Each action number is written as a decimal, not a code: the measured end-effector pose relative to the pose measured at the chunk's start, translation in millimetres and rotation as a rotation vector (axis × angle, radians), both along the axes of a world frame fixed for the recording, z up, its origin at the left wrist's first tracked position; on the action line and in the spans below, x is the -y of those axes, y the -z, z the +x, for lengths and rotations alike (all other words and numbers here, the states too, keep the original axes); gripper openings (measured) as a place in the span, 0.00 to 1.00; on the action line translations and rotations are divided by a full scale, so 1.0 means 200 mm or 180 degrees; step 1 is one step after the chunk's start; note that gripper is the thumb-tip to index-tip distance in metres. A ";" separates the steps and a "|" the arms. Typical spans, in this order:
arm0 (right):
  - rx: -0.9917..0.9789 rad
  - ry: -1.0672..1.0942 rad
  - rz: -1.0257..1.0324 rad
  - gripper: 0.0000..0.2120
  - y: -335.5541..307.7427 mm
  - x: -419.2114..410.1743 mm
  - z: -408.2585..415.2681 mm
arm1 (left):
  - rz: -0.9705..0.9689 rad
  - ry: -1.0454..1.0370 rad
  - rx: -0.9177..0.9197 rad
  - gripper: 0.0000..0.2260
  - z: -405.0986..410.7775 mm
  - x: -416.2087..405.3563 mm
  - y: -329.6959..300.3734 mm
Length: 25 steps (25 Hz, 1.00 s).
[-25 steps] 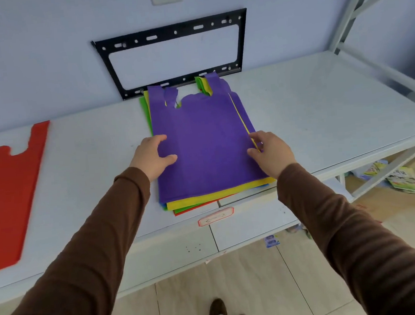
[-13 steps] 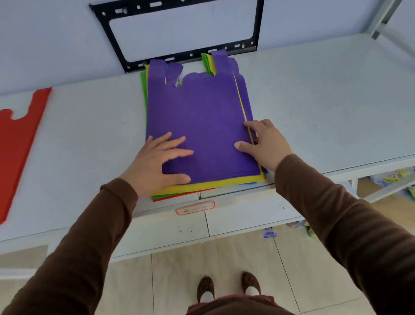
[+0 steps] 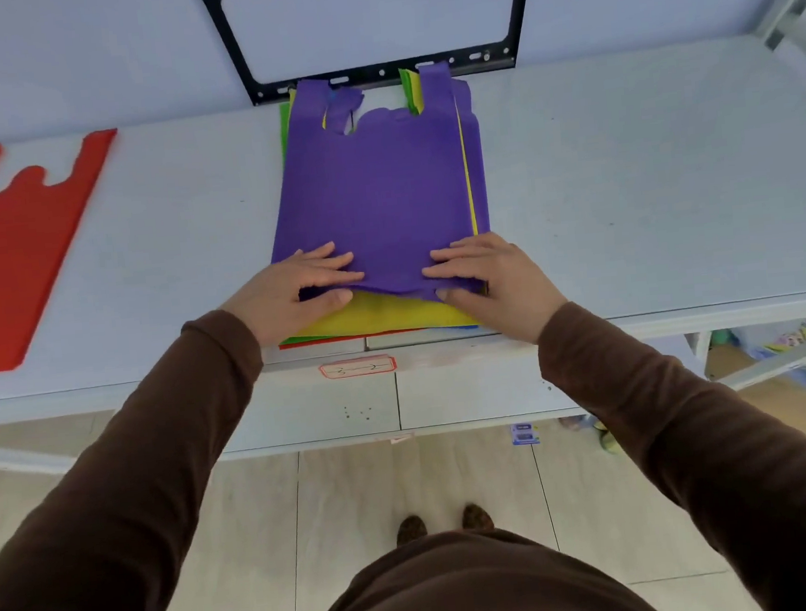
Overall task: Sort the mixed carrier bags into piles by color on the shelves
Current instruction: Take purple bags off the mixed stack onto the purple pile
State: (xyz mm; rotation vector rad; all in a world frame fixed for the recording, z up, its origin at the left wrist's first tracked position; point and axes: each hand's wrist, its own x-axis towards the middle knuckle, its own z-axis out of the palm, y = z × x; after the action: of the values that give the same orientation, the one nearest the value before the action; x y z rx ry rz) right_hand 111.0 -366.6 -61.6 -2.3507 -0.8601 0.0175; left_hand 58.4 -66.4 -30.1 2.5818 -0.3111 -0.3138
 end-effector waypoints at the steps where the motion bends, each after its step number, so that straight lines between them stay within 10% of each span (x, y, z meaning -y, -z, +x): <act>1: 0.0003 0.0063 0.0134 0.17 0.00 -0.01 0.00 | -0.0123 -0.0075 0.0020 0.18 0.00 0.00 -0.01; 8: -0.0892 0.0506 0.0536 0.14 -0.10 -0.03 -0.01 | -0.0265 -0.0540 0.0240 0.16 0.01 -0.08 -0.07; 13: -0.1169 0.1830 0.1961 0.26 -0.20 0.00 -0.02 | -0.0519 -0.0758 0.0516 0.11 0.03 -0.07 -0.08; 18: -0.3485 0.1228 0.2096 0.33 -0.29 -0.02 0.02 | -0.0767 -0.0647 0.0506 0.10 0.02 -0.08 -0.06; 25: -0.3987 0.1361 0.3001 0.29 -0.32 -0.05 0.11 | -0.0950 -0.1860 0.1446 0.32 -0.01 -0.07 -0.02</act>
State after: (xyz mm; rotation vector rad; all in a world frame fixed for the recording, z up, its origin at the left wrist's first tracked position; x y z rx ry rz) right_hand 132.9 -356.5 2.8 -1.1680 0.2570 0.6627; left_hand 57.3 -52.7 -25.1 2.2895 0.2327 0.4948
